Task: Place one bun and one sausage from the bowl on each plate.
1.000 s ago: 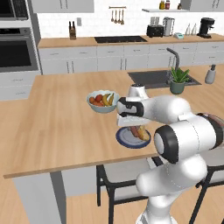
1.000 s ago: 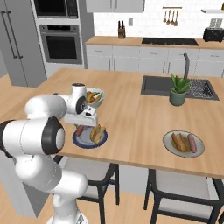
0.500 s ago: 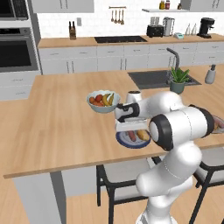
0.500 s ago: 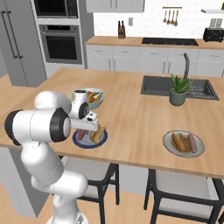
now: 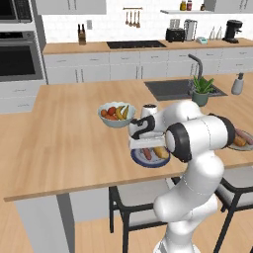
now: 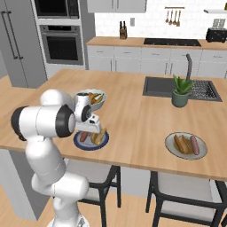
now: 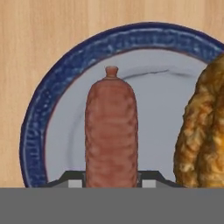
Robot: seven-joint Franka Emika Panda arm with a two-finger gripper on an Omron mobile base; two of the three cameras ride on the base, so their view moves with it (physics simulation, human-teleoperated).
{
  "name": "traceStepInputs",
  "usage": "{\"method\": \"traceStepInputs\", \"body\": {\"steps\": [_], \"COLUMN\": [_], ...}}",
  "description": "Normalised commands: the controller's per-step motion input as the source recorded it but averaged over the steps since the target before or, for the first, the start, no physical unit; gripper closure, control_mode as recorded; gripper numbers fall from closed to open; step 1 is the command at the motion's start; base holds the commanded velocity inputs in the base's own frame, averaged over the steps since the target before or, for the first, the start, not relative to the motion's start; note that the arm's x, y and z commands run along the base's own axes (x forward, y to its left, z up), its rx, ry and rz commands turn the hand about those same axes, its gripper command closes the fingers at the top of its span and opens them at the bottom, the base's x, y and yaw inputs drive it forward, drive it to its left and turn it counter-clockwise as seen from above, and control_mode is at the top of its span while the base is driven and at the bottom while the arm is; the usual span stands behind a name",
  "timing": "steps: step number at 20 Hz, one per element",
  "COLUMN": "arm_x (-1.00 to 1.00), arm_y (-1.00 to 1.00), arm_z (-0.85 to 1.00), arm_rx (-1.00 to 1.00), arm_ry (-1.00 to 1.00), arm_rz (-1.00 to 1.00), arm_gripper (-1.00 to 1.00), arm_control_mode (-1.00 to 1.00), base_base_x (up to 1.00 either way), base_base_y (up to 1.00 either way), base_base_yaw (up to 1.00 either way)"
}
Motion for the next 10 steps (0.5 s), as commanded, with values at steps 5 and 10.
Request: {"method": "traceStepInputs", "body": {"steps": [5, 10], "arm_x": [0.10, -0.48], "arm_y": [0.00, 0.00], "arm_z": [0.00, 0.11], "arm_rx": [0.00, 0.00], "arm_ry": [0.00, 0.00], "arm_rz": [0.00, 0.00], "arm_gripper": [-1.00, -1.00], "arm_control_mode": [-1.00, -1.00], "base_base_x": [0.00, 0.00], "base_base_y": [0.00, 0.00], "base_base_yaw": [0.00, 0.00]}}
